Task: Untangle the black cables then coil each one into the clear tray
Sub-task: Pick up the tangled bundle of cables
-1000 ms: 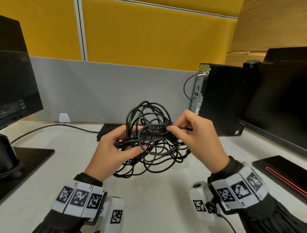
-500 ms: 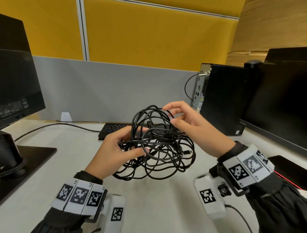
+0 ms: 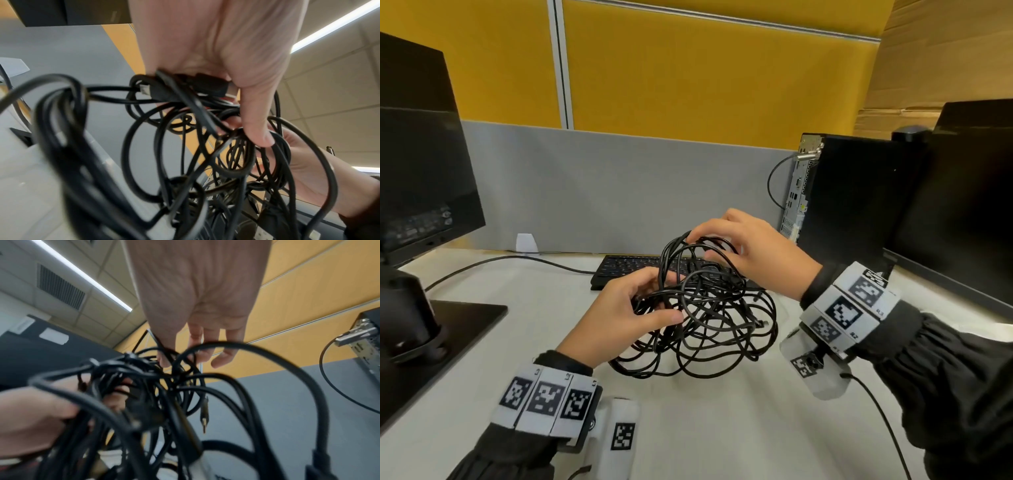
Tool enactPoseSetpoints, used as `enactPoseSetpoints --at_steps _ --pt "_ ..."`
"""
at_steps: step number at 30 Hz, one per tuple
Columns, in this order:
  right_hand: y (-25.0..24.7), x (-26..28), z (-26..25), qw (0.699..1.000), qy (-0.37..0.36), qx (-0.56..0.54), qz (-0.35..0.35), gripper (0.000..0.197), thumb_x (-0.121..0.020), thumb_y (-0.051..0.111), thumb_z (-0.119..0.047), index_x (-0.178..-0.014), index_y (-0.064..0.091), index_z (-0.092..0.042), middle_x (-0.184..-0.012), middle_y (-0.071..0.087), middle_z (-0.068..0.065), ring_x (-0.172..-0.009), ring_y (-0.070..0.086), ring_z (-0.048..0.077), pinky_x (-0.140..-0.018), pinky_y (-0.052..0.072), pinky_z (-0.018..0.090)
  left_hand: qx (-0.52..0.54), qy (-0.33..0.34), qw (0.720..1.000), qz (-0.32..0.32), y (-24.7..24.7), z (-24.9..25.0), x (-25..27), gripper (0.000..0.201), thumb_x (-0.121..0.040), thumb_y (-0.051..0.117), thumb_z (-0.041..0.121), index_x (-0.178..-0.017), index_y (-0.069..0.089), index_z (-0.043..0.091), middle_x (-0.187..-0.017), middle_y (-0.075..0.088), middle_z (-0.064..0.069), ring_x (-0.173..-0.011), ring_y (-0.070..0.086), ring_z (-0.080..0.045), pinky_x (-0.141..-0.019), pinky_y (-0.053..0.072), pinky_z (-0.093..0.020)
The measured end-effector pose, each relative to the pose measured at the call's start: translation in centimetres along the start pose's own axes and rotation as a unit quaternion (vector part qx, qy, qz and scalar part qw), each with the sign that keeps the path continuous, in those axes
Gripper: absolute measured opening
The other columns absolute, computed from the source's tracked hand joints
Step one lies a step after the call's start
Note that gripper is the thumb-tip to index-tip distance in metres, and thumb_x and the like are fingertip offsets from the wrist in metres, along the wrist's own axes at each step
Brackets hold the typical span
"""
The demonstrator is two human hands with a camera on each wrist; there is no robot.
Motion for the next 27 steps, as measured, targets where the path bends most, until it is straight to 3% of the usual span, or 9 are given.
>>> enactPoseSetpoints --at_steps 4,8,11,14,17,20,22,24,27 --pt "0.7 -0.6 0.1 0.999 0.013 0.046 0.002 0.016 -0.091 0.057 -0.032 -0.107 0.057 -0.029 -0.093 0.049 0.001 -0.083 0.048 0.018 -0.078 0.047 0.042 -0.013 0.012 1.0 0.003 0.1 0.3 0.0 0.039 -0.071 0.078 0.01 -0.097 0.063 0.035 -0.099 0.065 0.032 -0.097 0.06 0.009 -0.08 0.04 -0.002" --pt "0.2 -0.2 1.4 0.991 0.076 -0.111 -0.005 0.02 -0.092 0.056 -0.028 -0.111 0.051 -0.024 -0.09 0.05 -0.005 -0.077 0.051 0.015 -0.076 0.046 0.03 -0.011 0.025 0.999 0.026 -0.4 0.6 0.1 0.038 -0.067 0.079 0.018 -0.093 0.068 0.044 -0.098 0.069 0.021 -0.094 0.063 0.003 -0.083 0.044 -0.006" --pt "1.4 2.3 3.3 0.942 0.203 -0.25 -0.095 0.034 -0.095 0.042 -0.045 -0.125 0.042 -0.032 -0.102 0.058 -0.008 -0.089 0.059 0.009 -0.07 0.046 0.015 -0.013 0.026 0.997 0.069 -1.1 0.8 0.1 0.038 -0.07 0.079 0.01 -0.095 0.066 0.035 -0.094 0.07 0.021 -0.088 0.064 0.003 -0.081 0.046 -0.008" --pt "3.4 4.3 3.9 0.892 0.241 -0.345 -0.161 0.039 -0.09 0.03 -0.06 -0.115 0.053 -0.04 -0.116 0.062 -0.015 -0.108 0.059 0.003 -0.084 0.044 0.019 -0.006 0.025 0.994 0.109 -1.4 0.8 0.1 0.034 -0.07 0.078 0.009 -0.094 0.066 0.028 -0.081 0.069 0.022 -0.074 0.061 0.004 -0.072 0.046 -0.008" --pt "4.0 4.8 4.2 0.889 0.225 -0.378 -0.13 0.059 -0.078 0.038 -0.069 -0.13 0.042 -0.042 -0.128 0.054 -0.012 -0.121 0.05 0.009 -0.1 0.038 0.029 0.013 0.014 0.99 0.141 -1.7 0.4 0.1 0.03 -0.07 0.079 0.008 -0.09 0.061 0.021 -0.075 0.069 0.016 -0.067 0.057 0.002 -0.069 0.046 -0.012" --pt "3.3 4.7 3.4 0.915 0.159 -0.36 -0.088 0.075 -0.072 0.067 -0.051 -0.134 0.026 -0.046 -0.127 0.051 -0.009 -0.113 0.053 0.006 -0.093 0.043 0.019 0.081 -0.027 0.982 0.166 -2.5 -0.9 0.0 0.033 -0.072 0.077 0.009 -0.088 0.049 0.017 -0.086 0.071 -0.01 -0.074 0.061 -0.017 -0.077 0.051 -0.03" --pt "2.4 4.4 3.1 0.949 0.125 -0.288 -0.011 0.062 -0.07 0.072 -0.043 -0.121 0.036 -0.041 -0.124 0.045 -0.012 -0.108 0.05 -0.001 -0.09 0.041 0.015 0.119 -0.051 0.979 0.159 -2.4 -1.4 -0.1 0.028 -0.077 0.072 0.01 -0.086 0.047 0.016 -0.084 0.068 -0.016 -0.066 0.063 -0.015 -0.064 0.052 -0.023" --pt "1.6 4.2 3.1 0.961 0.102 -0.247 0.072 0.027 -0.08 0.067 -0.034 -0.099 0.047 -0.034 -0.111 0.054 -0.007 -0.09 0.055 -0.002 -0.077 0.043 0.015 0.16 -0.075 0.974 0.144 -2.1 -1.7 -0.1 0.017 -0.083 0.064 0.012 -0.084 0.048 0.013 -0.073 0.065 -0.01 -0.053 0.06 -0.007 -0.048 0.046 -0.015" --pt "1.0 4.3 4.6 0.916 0.15 -0.346 0.139 0.011 -0.092 0.056 -0.021 -0.081 0.054 -0.02 -0.083 0.063 -0.003 -0.067 0.06 0.006 -0.059 0.046 0.017 0.22 -0.105 0.966 0.089 -1.4 -2.1 -0.1 0.013 -0.091 0.052 0.021 -0.083 0.051 0.011 -0.069 0.067 -0.001 -0.057 0.063 -0.007 -0.047 0.048 -0.017"
Point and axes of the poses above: each hand's wrist, its own x-axis away from the middle knuckle, its own y-axis out of the palm, z = x × y, the point moved 8 cm from there along -x, towards the middle knuckle
